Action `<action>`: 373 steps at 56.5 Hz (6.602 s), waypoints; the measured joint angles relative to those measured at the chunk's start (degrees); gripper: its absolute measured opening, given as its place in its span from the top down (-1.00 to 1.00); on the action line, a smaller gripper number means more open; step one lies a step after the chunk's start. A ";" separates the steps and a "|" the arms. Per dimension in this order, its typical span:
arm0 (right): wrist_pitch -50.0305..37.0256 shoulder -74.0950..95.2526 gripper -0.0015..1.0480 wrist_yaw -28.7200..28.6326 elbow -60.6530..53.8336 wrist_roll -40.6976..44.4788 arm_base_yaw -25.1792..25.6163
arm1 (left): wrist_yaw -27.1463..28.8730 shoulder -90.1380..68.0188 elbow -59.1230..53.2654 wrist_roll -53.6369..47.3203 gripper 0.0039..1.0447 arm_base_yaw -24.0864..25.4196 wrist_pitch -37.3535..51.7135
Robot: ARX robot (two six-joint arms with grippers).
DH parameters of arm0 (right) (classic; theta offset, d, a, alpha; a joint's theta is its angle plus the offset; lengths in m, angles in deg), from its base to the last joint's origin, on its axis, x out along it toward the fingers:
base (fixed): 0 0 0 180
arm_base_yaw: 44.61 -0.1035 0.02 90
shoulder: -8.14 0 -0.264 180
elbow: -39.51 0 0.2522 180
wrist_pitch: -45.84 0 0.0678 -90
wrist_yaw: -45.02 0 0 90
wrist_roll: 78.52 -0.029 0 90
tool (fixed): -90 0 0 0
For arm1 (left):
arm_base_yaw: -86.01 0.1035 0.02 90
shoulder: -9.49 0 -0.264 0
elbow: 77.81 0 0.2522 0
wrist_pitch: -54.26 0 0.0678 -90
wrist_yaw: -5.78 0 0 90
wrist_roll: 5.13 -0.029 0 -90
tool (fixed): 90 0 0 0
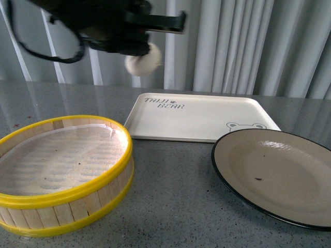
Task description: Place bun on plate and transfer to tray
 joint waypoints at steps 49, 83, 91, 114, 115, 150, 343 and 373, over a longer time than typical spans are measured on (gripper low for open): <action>0.00 0.00 -0.84 0.00 0.00 -0.02 0.00 | -8.11 -23.15 16.20 -1.38 0.93 -17.46 -2.38; 0.00 0.00 -0.84 0.00 0.00 0.00 0.00 | -6.54 -27.58 18.80 -5.88 0.93 -21.44 -2.56; 0.00 0.00 -0.84 0.00 0.00 -0.02 0.00 | -3.93 -28.26 19.80 -7.43 0.93 -21.35 -2.21; 0.00 0.00 -0.84 0.00 0.00 0.00 0.00 | -4.31 -29.27 20.41 -10.91 0.93 -21.33 -3.08; 0.00 0.00 -0.84 0.00 0.00 0.00 0.00 | -4.31 -29.27 20.31 -11.19 0.93 -21.33 -3.08; 0.00 0.00 -0.84 0.00 0.00 0.00 0.00 | -3.91 -29.33 19.43 -14.84 -0.43 -21.29 -3.96; 0.00 0.00 -0.84 0.00 0.00 -0.02 0.00 | -0.83 86.31 -72.98 4.76 0.93 23.54 9.86; 0.00 0.00 -0.84 0.00 0.00 0.00 0.00 | -0.85 96.56 -72.96 4.79 0.63 23.54 -0.76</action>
